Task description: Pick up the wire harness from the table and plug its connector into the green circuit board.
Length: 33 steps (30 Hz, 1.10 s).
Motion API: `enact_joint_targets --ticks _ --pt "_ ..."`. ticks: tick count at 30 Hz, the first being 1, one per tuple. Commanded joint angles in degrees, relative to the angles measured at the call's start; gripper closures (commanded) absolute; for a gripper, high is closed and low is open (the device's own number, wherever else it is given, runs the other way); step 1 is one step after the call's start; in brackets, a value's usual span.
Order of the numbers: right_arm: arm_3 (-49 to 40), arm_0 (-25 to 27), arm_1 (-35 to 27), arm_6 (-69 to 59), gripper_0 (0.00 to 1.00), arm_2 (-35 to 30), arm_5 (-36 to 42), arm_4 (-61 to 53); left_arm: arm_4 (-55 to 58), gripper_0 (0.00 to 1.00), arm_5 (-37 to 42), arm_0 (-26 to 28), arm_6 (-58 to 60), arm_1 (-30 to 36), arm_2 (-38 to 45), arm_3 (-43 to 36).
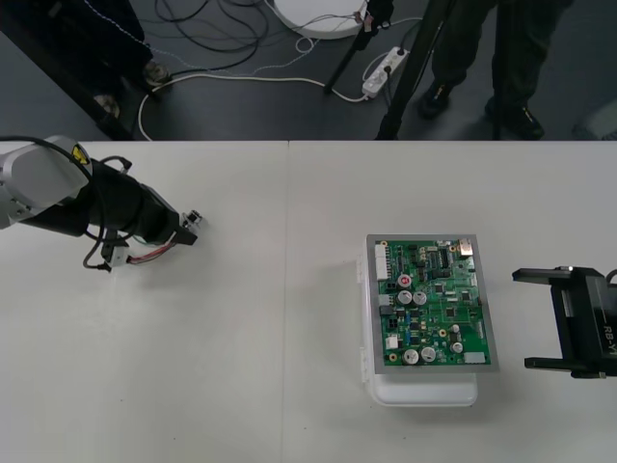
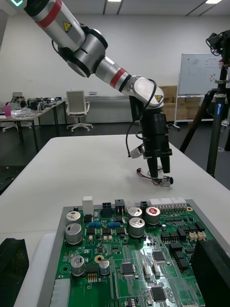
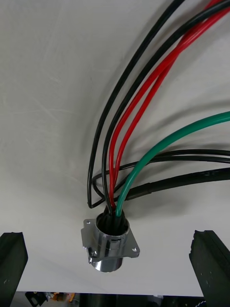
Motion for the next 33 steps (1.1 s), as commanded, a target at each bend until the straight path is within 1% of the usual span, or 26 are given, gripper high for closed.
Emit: enact_joint_targets --ticks 1,14,24,33 --pt "-1.8 1.0 -1.7 1.9 0.0 0.1 -0.8 1.3 0.8 0.0 3.0 -2.7 -7.3 -2.2 -0.5 1.6" --pt "-1.8 1.1 -1.9 2.5 0.0 0.1 -0.8 2.1 0.9 0.0 5.1 -2.7 -9.2 -3.7 -0.5 2.1" --pt "-1.7 1.1 -1.9 2.5 0.0 0.1 -0.8 1.7 0.9 0.0 5.7 -2.7 -10.6 -4.9 -0.5 4.1" --pt "-1.6 1.2 -1.9 2.5 0.0 0.1 -0.8 1.6 1.0 0.0 5.9 -2.7 -11.1 -5.1 -0.5 4.1"
